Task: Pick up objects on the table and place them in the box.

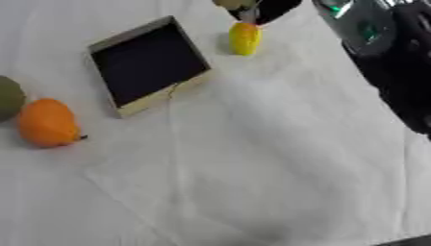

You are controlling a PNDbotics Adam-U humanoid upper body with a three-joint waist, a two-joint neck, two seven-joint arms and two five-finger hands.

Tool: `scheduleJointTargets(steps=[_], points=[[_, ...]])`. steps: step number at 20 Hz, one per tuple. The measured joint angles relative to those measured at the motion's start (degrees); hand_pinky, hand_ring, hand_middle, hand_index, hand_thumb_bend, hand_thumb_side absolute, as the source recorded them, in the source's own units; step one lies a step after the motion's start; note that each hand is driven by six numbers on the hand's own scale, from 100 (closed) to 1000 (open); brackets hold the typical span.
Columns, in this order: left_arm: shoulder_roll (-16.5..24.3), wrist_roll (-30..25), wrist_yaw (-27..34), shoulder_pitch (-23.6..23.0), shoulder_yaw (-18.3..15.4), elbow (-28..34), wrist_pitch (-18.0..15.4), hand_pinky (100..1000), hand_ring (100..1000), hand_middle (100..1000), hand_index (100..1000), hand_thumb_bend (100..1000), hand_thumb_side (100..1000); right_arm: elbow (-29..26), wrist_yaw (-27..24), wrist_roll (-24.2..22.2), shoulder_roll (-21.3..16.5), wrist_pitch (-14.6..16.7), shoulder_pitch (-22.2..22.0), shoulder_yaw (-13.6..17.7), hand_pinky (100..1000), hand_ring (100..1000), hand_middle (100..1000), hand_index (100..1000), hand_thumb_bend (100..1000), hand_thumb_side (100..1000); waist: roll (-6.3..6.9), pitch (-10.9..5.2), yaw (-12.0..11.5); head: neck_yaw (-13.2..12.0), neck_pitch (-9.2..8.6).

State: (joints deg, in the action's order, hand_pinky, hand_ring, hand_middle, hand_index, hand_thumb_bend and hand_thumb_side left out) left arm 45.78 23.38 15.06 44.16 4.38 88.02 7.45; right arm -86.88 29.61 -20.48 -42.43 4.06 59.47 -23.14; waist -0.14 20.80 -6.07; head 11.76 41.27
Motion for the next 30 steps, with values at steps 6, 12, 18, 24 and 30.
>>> scheduleJointTargets(steps=[6, 12, 18, 24, 30], points=[[-0.81, -0.50, -0.20, 1.19, 0.38, 0.34, 0.03, 700, 730, 672, 813, 100, 763, 4.92, -0.19, -3.37, 8.12, 0.43, 4.91, -3.06, 843, 683, 506, 536, 290, 100, -0.63, 0.00, -1.32, 0.97, 0.01], [-1.50, -0.72, -0.31, 1.96, 0.71, 0.39, 0.18, 699, 729, 672, 813, 100, 765, 14.68, 2.64, -2.78, 14.29, 2.40, 5.57, -3.77, 844, 702, 543, 573, 261, 100, -1.04, 0.06, -2.53, 2.03, -0.08], [-1.66, -0.80, -0.42, 2.30, 0.71, 0.39, 0.25, 699, 729, 673, 813, 100, 765, 21.64, 6.20, -1.11, 16.99, 4.84, 5.49, -3.76, 852, 768, 647, 683, 311, 100, -1.08, 0.06, -2.79, 2.52, -0.30], [-1.95, -0.88, -0.47, 2.37, 0.73, 0.42, 0.34, 699, 730, 674, 813, 100, 764, 24.65, 10.57, -1.84, 17.97, 6.71, 5.49, -3.73, 897, 906, 840, 872, 319, 221, -1.08, 0.06, -2.74, 2.57, -0.34], [-1.96, -0.90, -0.62, 2.40, 0.75, 0.43, 0.35, 700, 730, 675, 815, 100, 762, 24.99, 13.26, -5.19, 18.02, 8.90, 5.58, -3.21, 919, 946, 869, 899, 349, 259, -1.08, 0.06, -2.46, 2.59, -0.34]])
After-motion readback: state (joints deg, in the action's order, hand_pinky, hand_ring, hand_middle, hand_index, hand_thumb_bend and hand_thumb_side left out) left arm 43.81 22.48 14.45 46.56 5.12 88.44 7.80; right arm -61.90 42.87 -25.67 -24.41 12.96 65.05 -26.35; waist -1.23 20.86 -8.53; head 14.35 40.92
